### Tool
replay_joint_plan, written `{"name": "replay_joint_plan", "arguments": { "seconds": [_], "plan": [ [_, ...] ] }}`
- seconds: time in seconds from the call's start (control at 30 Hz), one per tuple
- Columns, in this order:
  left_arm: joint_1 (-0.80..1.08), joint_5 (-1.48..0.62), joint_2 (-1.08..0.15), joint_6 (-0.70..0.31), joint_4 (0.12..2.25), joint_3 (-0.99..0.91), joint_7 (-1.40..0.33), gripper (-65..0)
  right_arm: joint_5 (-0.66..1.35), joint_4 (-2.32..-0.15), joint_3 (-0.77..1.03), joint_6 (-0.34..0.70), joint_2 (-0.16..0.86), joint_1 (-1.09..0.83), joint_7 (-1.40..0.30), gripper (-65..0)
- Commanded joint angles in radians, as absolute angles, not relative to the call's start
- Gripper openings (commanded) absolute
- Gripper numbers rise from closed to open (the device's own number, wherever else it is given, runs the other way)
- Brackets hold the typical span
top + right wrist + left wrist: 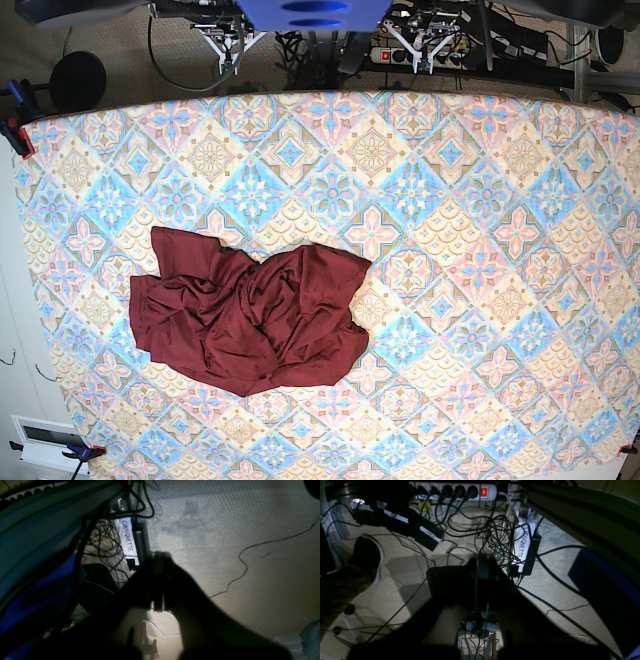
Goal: Layout the t-shirt on the table in an organized manner, then fold the t-shirt properly
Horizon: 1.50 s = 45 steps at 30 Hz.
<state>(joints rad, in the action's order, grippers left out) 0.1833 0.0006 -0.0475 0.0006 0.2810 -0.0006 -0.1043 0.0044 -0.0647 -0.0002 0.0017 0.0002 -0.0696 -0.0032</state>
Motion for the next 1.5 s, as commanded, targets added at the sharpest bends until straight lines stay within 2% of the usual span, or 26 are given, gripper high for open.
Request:
{"name": "replay_joint_plan", "arguments": {
  "seconds": [0.0, 0.93, 1.1, 1.23, 1.33, 1.47],
  "plan": [
    [0.189, 0.004, -0.05, 0.004, 0.285, -0.001, -0.101, -65.0, 0.004, -0.065, 0.001, -0.002, 0.002, -0.073, -0.001, -64.7],
    [0.216, 0.005, -0.084, 0.004, 0.285, 0.001, -0.101, -65.0, 0.004, -0.068, -0.005, -0.002, 0.007, -0.114, -0.001, -64.7],
    [0.286, 0.005, -0.113, 0.004, 0.361, 0.001, -0.101, -65.0, 0.004, -0.18, -0.007, -0.002, 0.008, -0.209, -0.002, -64.7],
    [0.364, 0.005, -0.173, 0.004, 0.504, 0.116, -0.101, -65.0, 0.004, -0.275, -0.007, -0.002, 0.07, -0.291, -0.002, -64.8],
    [0.427, -0.007, -0.216, 0.004, 0.584, 0.203, -0.101, -65.0, 0.004, -0.375, -0.007, -0.002, 0.076, -0.367, -0.001, -65.0],
    [0.526, -0.007, -0.252, 0.004, 0.711, 0.222, -0.102, -65.0, 0.004, -0.527, 0.001, -0.002, 0.102, -0.476, -0.001, -65.0]
  ]
}}
